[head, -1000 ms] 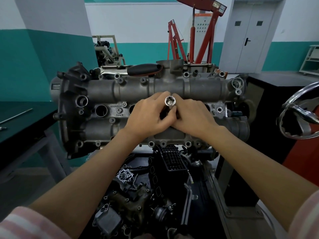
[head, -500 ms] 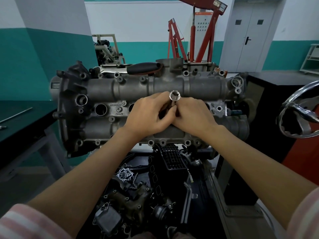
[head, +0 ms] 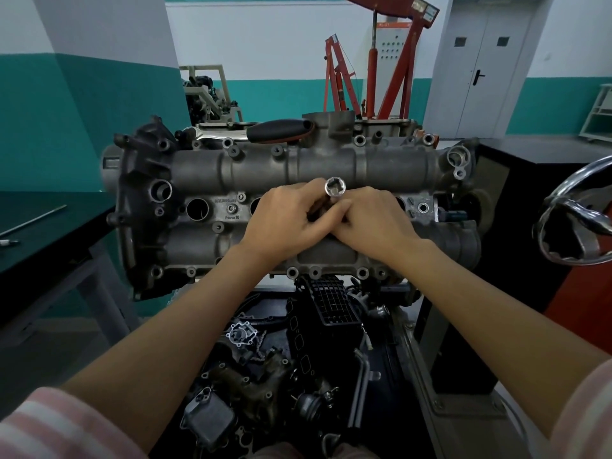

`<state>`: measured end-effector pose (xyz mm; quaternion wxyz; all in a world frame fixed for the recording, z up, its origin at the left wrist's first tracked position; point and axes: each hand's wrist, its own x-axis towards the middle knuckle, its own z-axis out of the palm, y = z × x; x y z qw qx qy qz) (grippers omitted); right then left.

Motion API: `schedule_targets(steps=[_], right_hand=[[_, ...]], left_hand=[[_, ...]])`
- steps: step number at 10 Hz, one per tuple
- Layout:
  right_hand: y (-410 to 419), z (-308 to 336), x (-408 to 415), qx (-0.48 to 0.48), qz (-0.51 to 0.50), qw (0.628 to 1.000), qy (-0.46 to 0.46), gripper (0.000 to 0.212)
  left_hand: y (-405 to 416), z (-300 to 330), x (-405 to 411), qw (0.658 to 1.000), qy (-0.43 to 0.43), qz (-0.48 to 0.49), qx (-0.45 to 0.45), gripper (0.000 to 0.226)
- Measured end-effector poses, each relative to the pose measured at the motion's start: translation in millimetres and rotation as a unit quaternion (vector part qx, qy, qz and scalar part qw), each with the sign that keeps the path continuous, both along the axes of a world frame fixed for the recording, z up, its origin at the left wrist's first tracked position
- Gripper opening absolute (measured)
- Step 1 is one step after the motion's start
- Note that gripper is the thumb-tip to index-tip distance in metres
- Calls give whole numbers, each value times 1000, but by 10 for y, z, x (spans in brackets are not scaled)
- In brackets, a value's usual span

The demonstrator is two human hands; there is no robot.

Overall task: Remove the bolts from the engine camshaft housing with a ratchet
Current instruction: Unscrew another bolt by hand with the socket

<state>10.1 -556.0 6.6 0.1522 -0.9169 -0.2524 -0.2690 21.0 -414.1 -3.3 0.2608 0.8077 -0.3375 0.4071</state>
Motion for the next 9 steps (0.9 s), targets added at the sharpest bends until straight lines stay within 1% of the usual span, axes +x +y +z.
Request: schedule_targets(steps=[1, 2, 3, 4, 5, 6, 7, 8, 9], right_hand=[[0, -9, 9, -18, -5, 1000, -17, 24], [-10, -33, 48, -28, -13, 999, -25, 27], [0, -11, 45, -26, -10, 1000, -12, 23], [0, 12, 20, 0, 4, 1000, 2, 19], [15, 3, -15, 10, -17, 1000, -1, 37], [25, -10, -15, -16, -16, 1000, -4, 31], [11, -18, 9, -25, -14, 999, -24, 16], [18, -7, 16, -30, -14, 999, -28, 28], [13, 8, 11, -21, 4, 1000, -17, 27]], left_hand=[[-12, 5, -35, 1000, -18, 0, 9, 31], [-18, 17, -49, 1000, -9, 7, 6, 17], [-7, 1, -12, 1000, 10, 15, -3, 31], [14, -4, 33, 999, 33, 12, -1, 55], [12, 3, 26, 1000, 29, -5, 2, 52], [-7, 7, 3, 1000, 11, 2, 6, 44], [-15, 6, -32, 1000, 7, -2, 6, 25], [-13, 3, -20, 1000, 9, 10, 11, 21], [1, -7, 33, 999, 18, 31, -5, 42]])
